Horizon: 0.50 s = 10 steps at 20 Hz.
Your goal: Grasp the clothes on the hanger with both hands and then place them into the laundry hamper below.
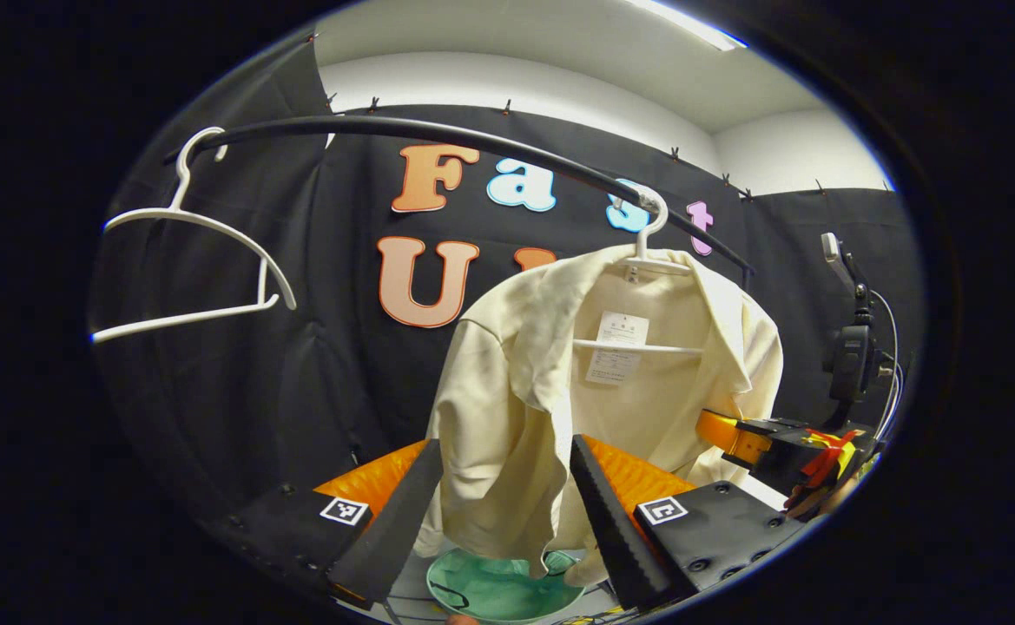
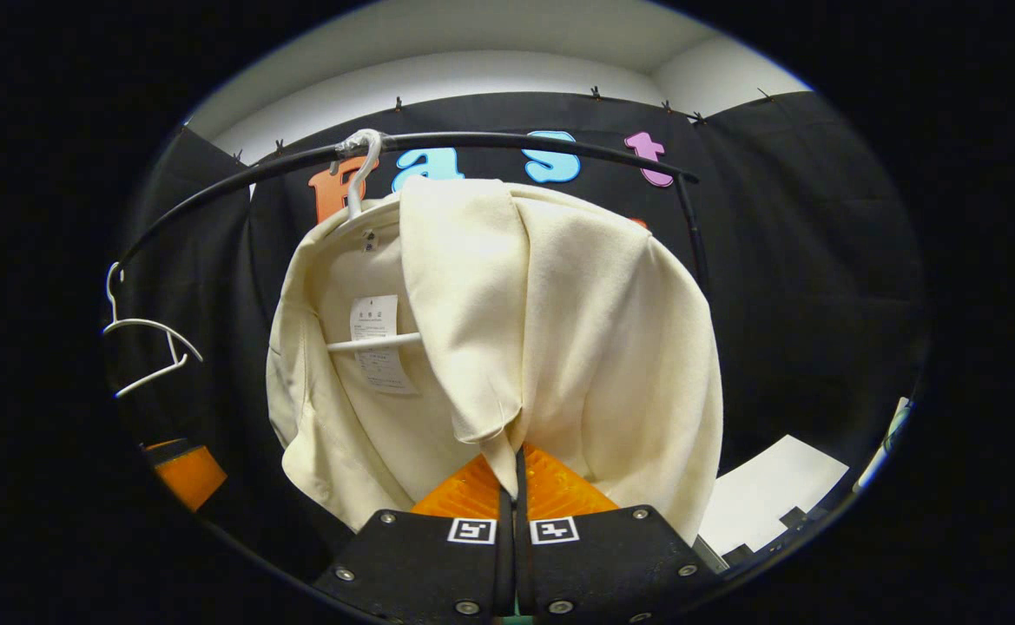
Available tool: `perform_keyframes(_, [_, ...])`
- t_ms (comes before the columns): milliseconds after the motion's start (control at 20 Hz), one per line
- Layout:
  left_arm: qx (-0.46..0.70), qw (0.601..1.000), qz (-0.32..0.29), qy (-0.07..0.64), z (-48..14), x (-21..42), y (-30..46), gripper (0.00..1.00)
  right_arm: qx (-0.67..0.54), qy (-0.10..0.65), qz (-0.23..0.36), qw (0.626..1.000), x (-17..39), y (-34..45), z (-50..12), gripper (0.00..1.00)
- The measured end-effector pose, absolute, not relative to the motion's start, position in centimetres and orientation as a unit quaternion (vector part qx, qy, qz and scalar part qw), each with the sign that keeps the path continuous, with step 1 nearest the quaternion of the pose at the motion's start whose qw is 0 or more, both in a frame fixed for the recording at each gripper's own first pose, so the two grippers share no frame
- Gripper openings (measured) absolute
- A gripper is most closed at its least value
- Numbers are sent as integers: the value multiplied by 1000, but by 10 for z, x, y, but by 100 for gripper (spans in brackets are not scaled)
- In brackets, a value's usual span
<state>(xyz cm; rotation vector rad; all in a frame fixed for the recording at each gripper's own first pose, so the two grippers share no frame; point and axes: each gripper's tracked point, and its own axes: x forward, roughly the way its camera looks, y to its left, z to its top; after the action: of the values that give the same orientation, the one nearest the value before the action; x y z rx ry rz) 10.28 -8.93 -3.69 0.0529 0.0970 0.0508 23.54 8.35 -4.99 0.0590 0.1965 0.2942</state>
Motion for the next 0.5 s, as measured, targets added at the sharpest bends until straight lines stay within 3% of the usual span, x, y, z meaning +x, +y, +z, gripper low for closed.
perform_keyframes(150, [32,998,19,45,-36,121,-106,100,30,92,148,984,226,76,-48,0])
perform_keyframes(200, [35,998,15,41,-35,128,-113,94,31,90,147,985,223,72,-46,0])
perform_keyframes(400, [59,998,24,14,-29,161,-118,97,35,86,144,985,213,62,-42,0])
perform_keyframes(450, [64,998,22,18,-34,171,-121,93,37,84,140,986,211,58,-41,0])
perform_keyframes(500, [68,997,16,26,-40,180,-124,96,39,81,136,987,210,55,-39,0])
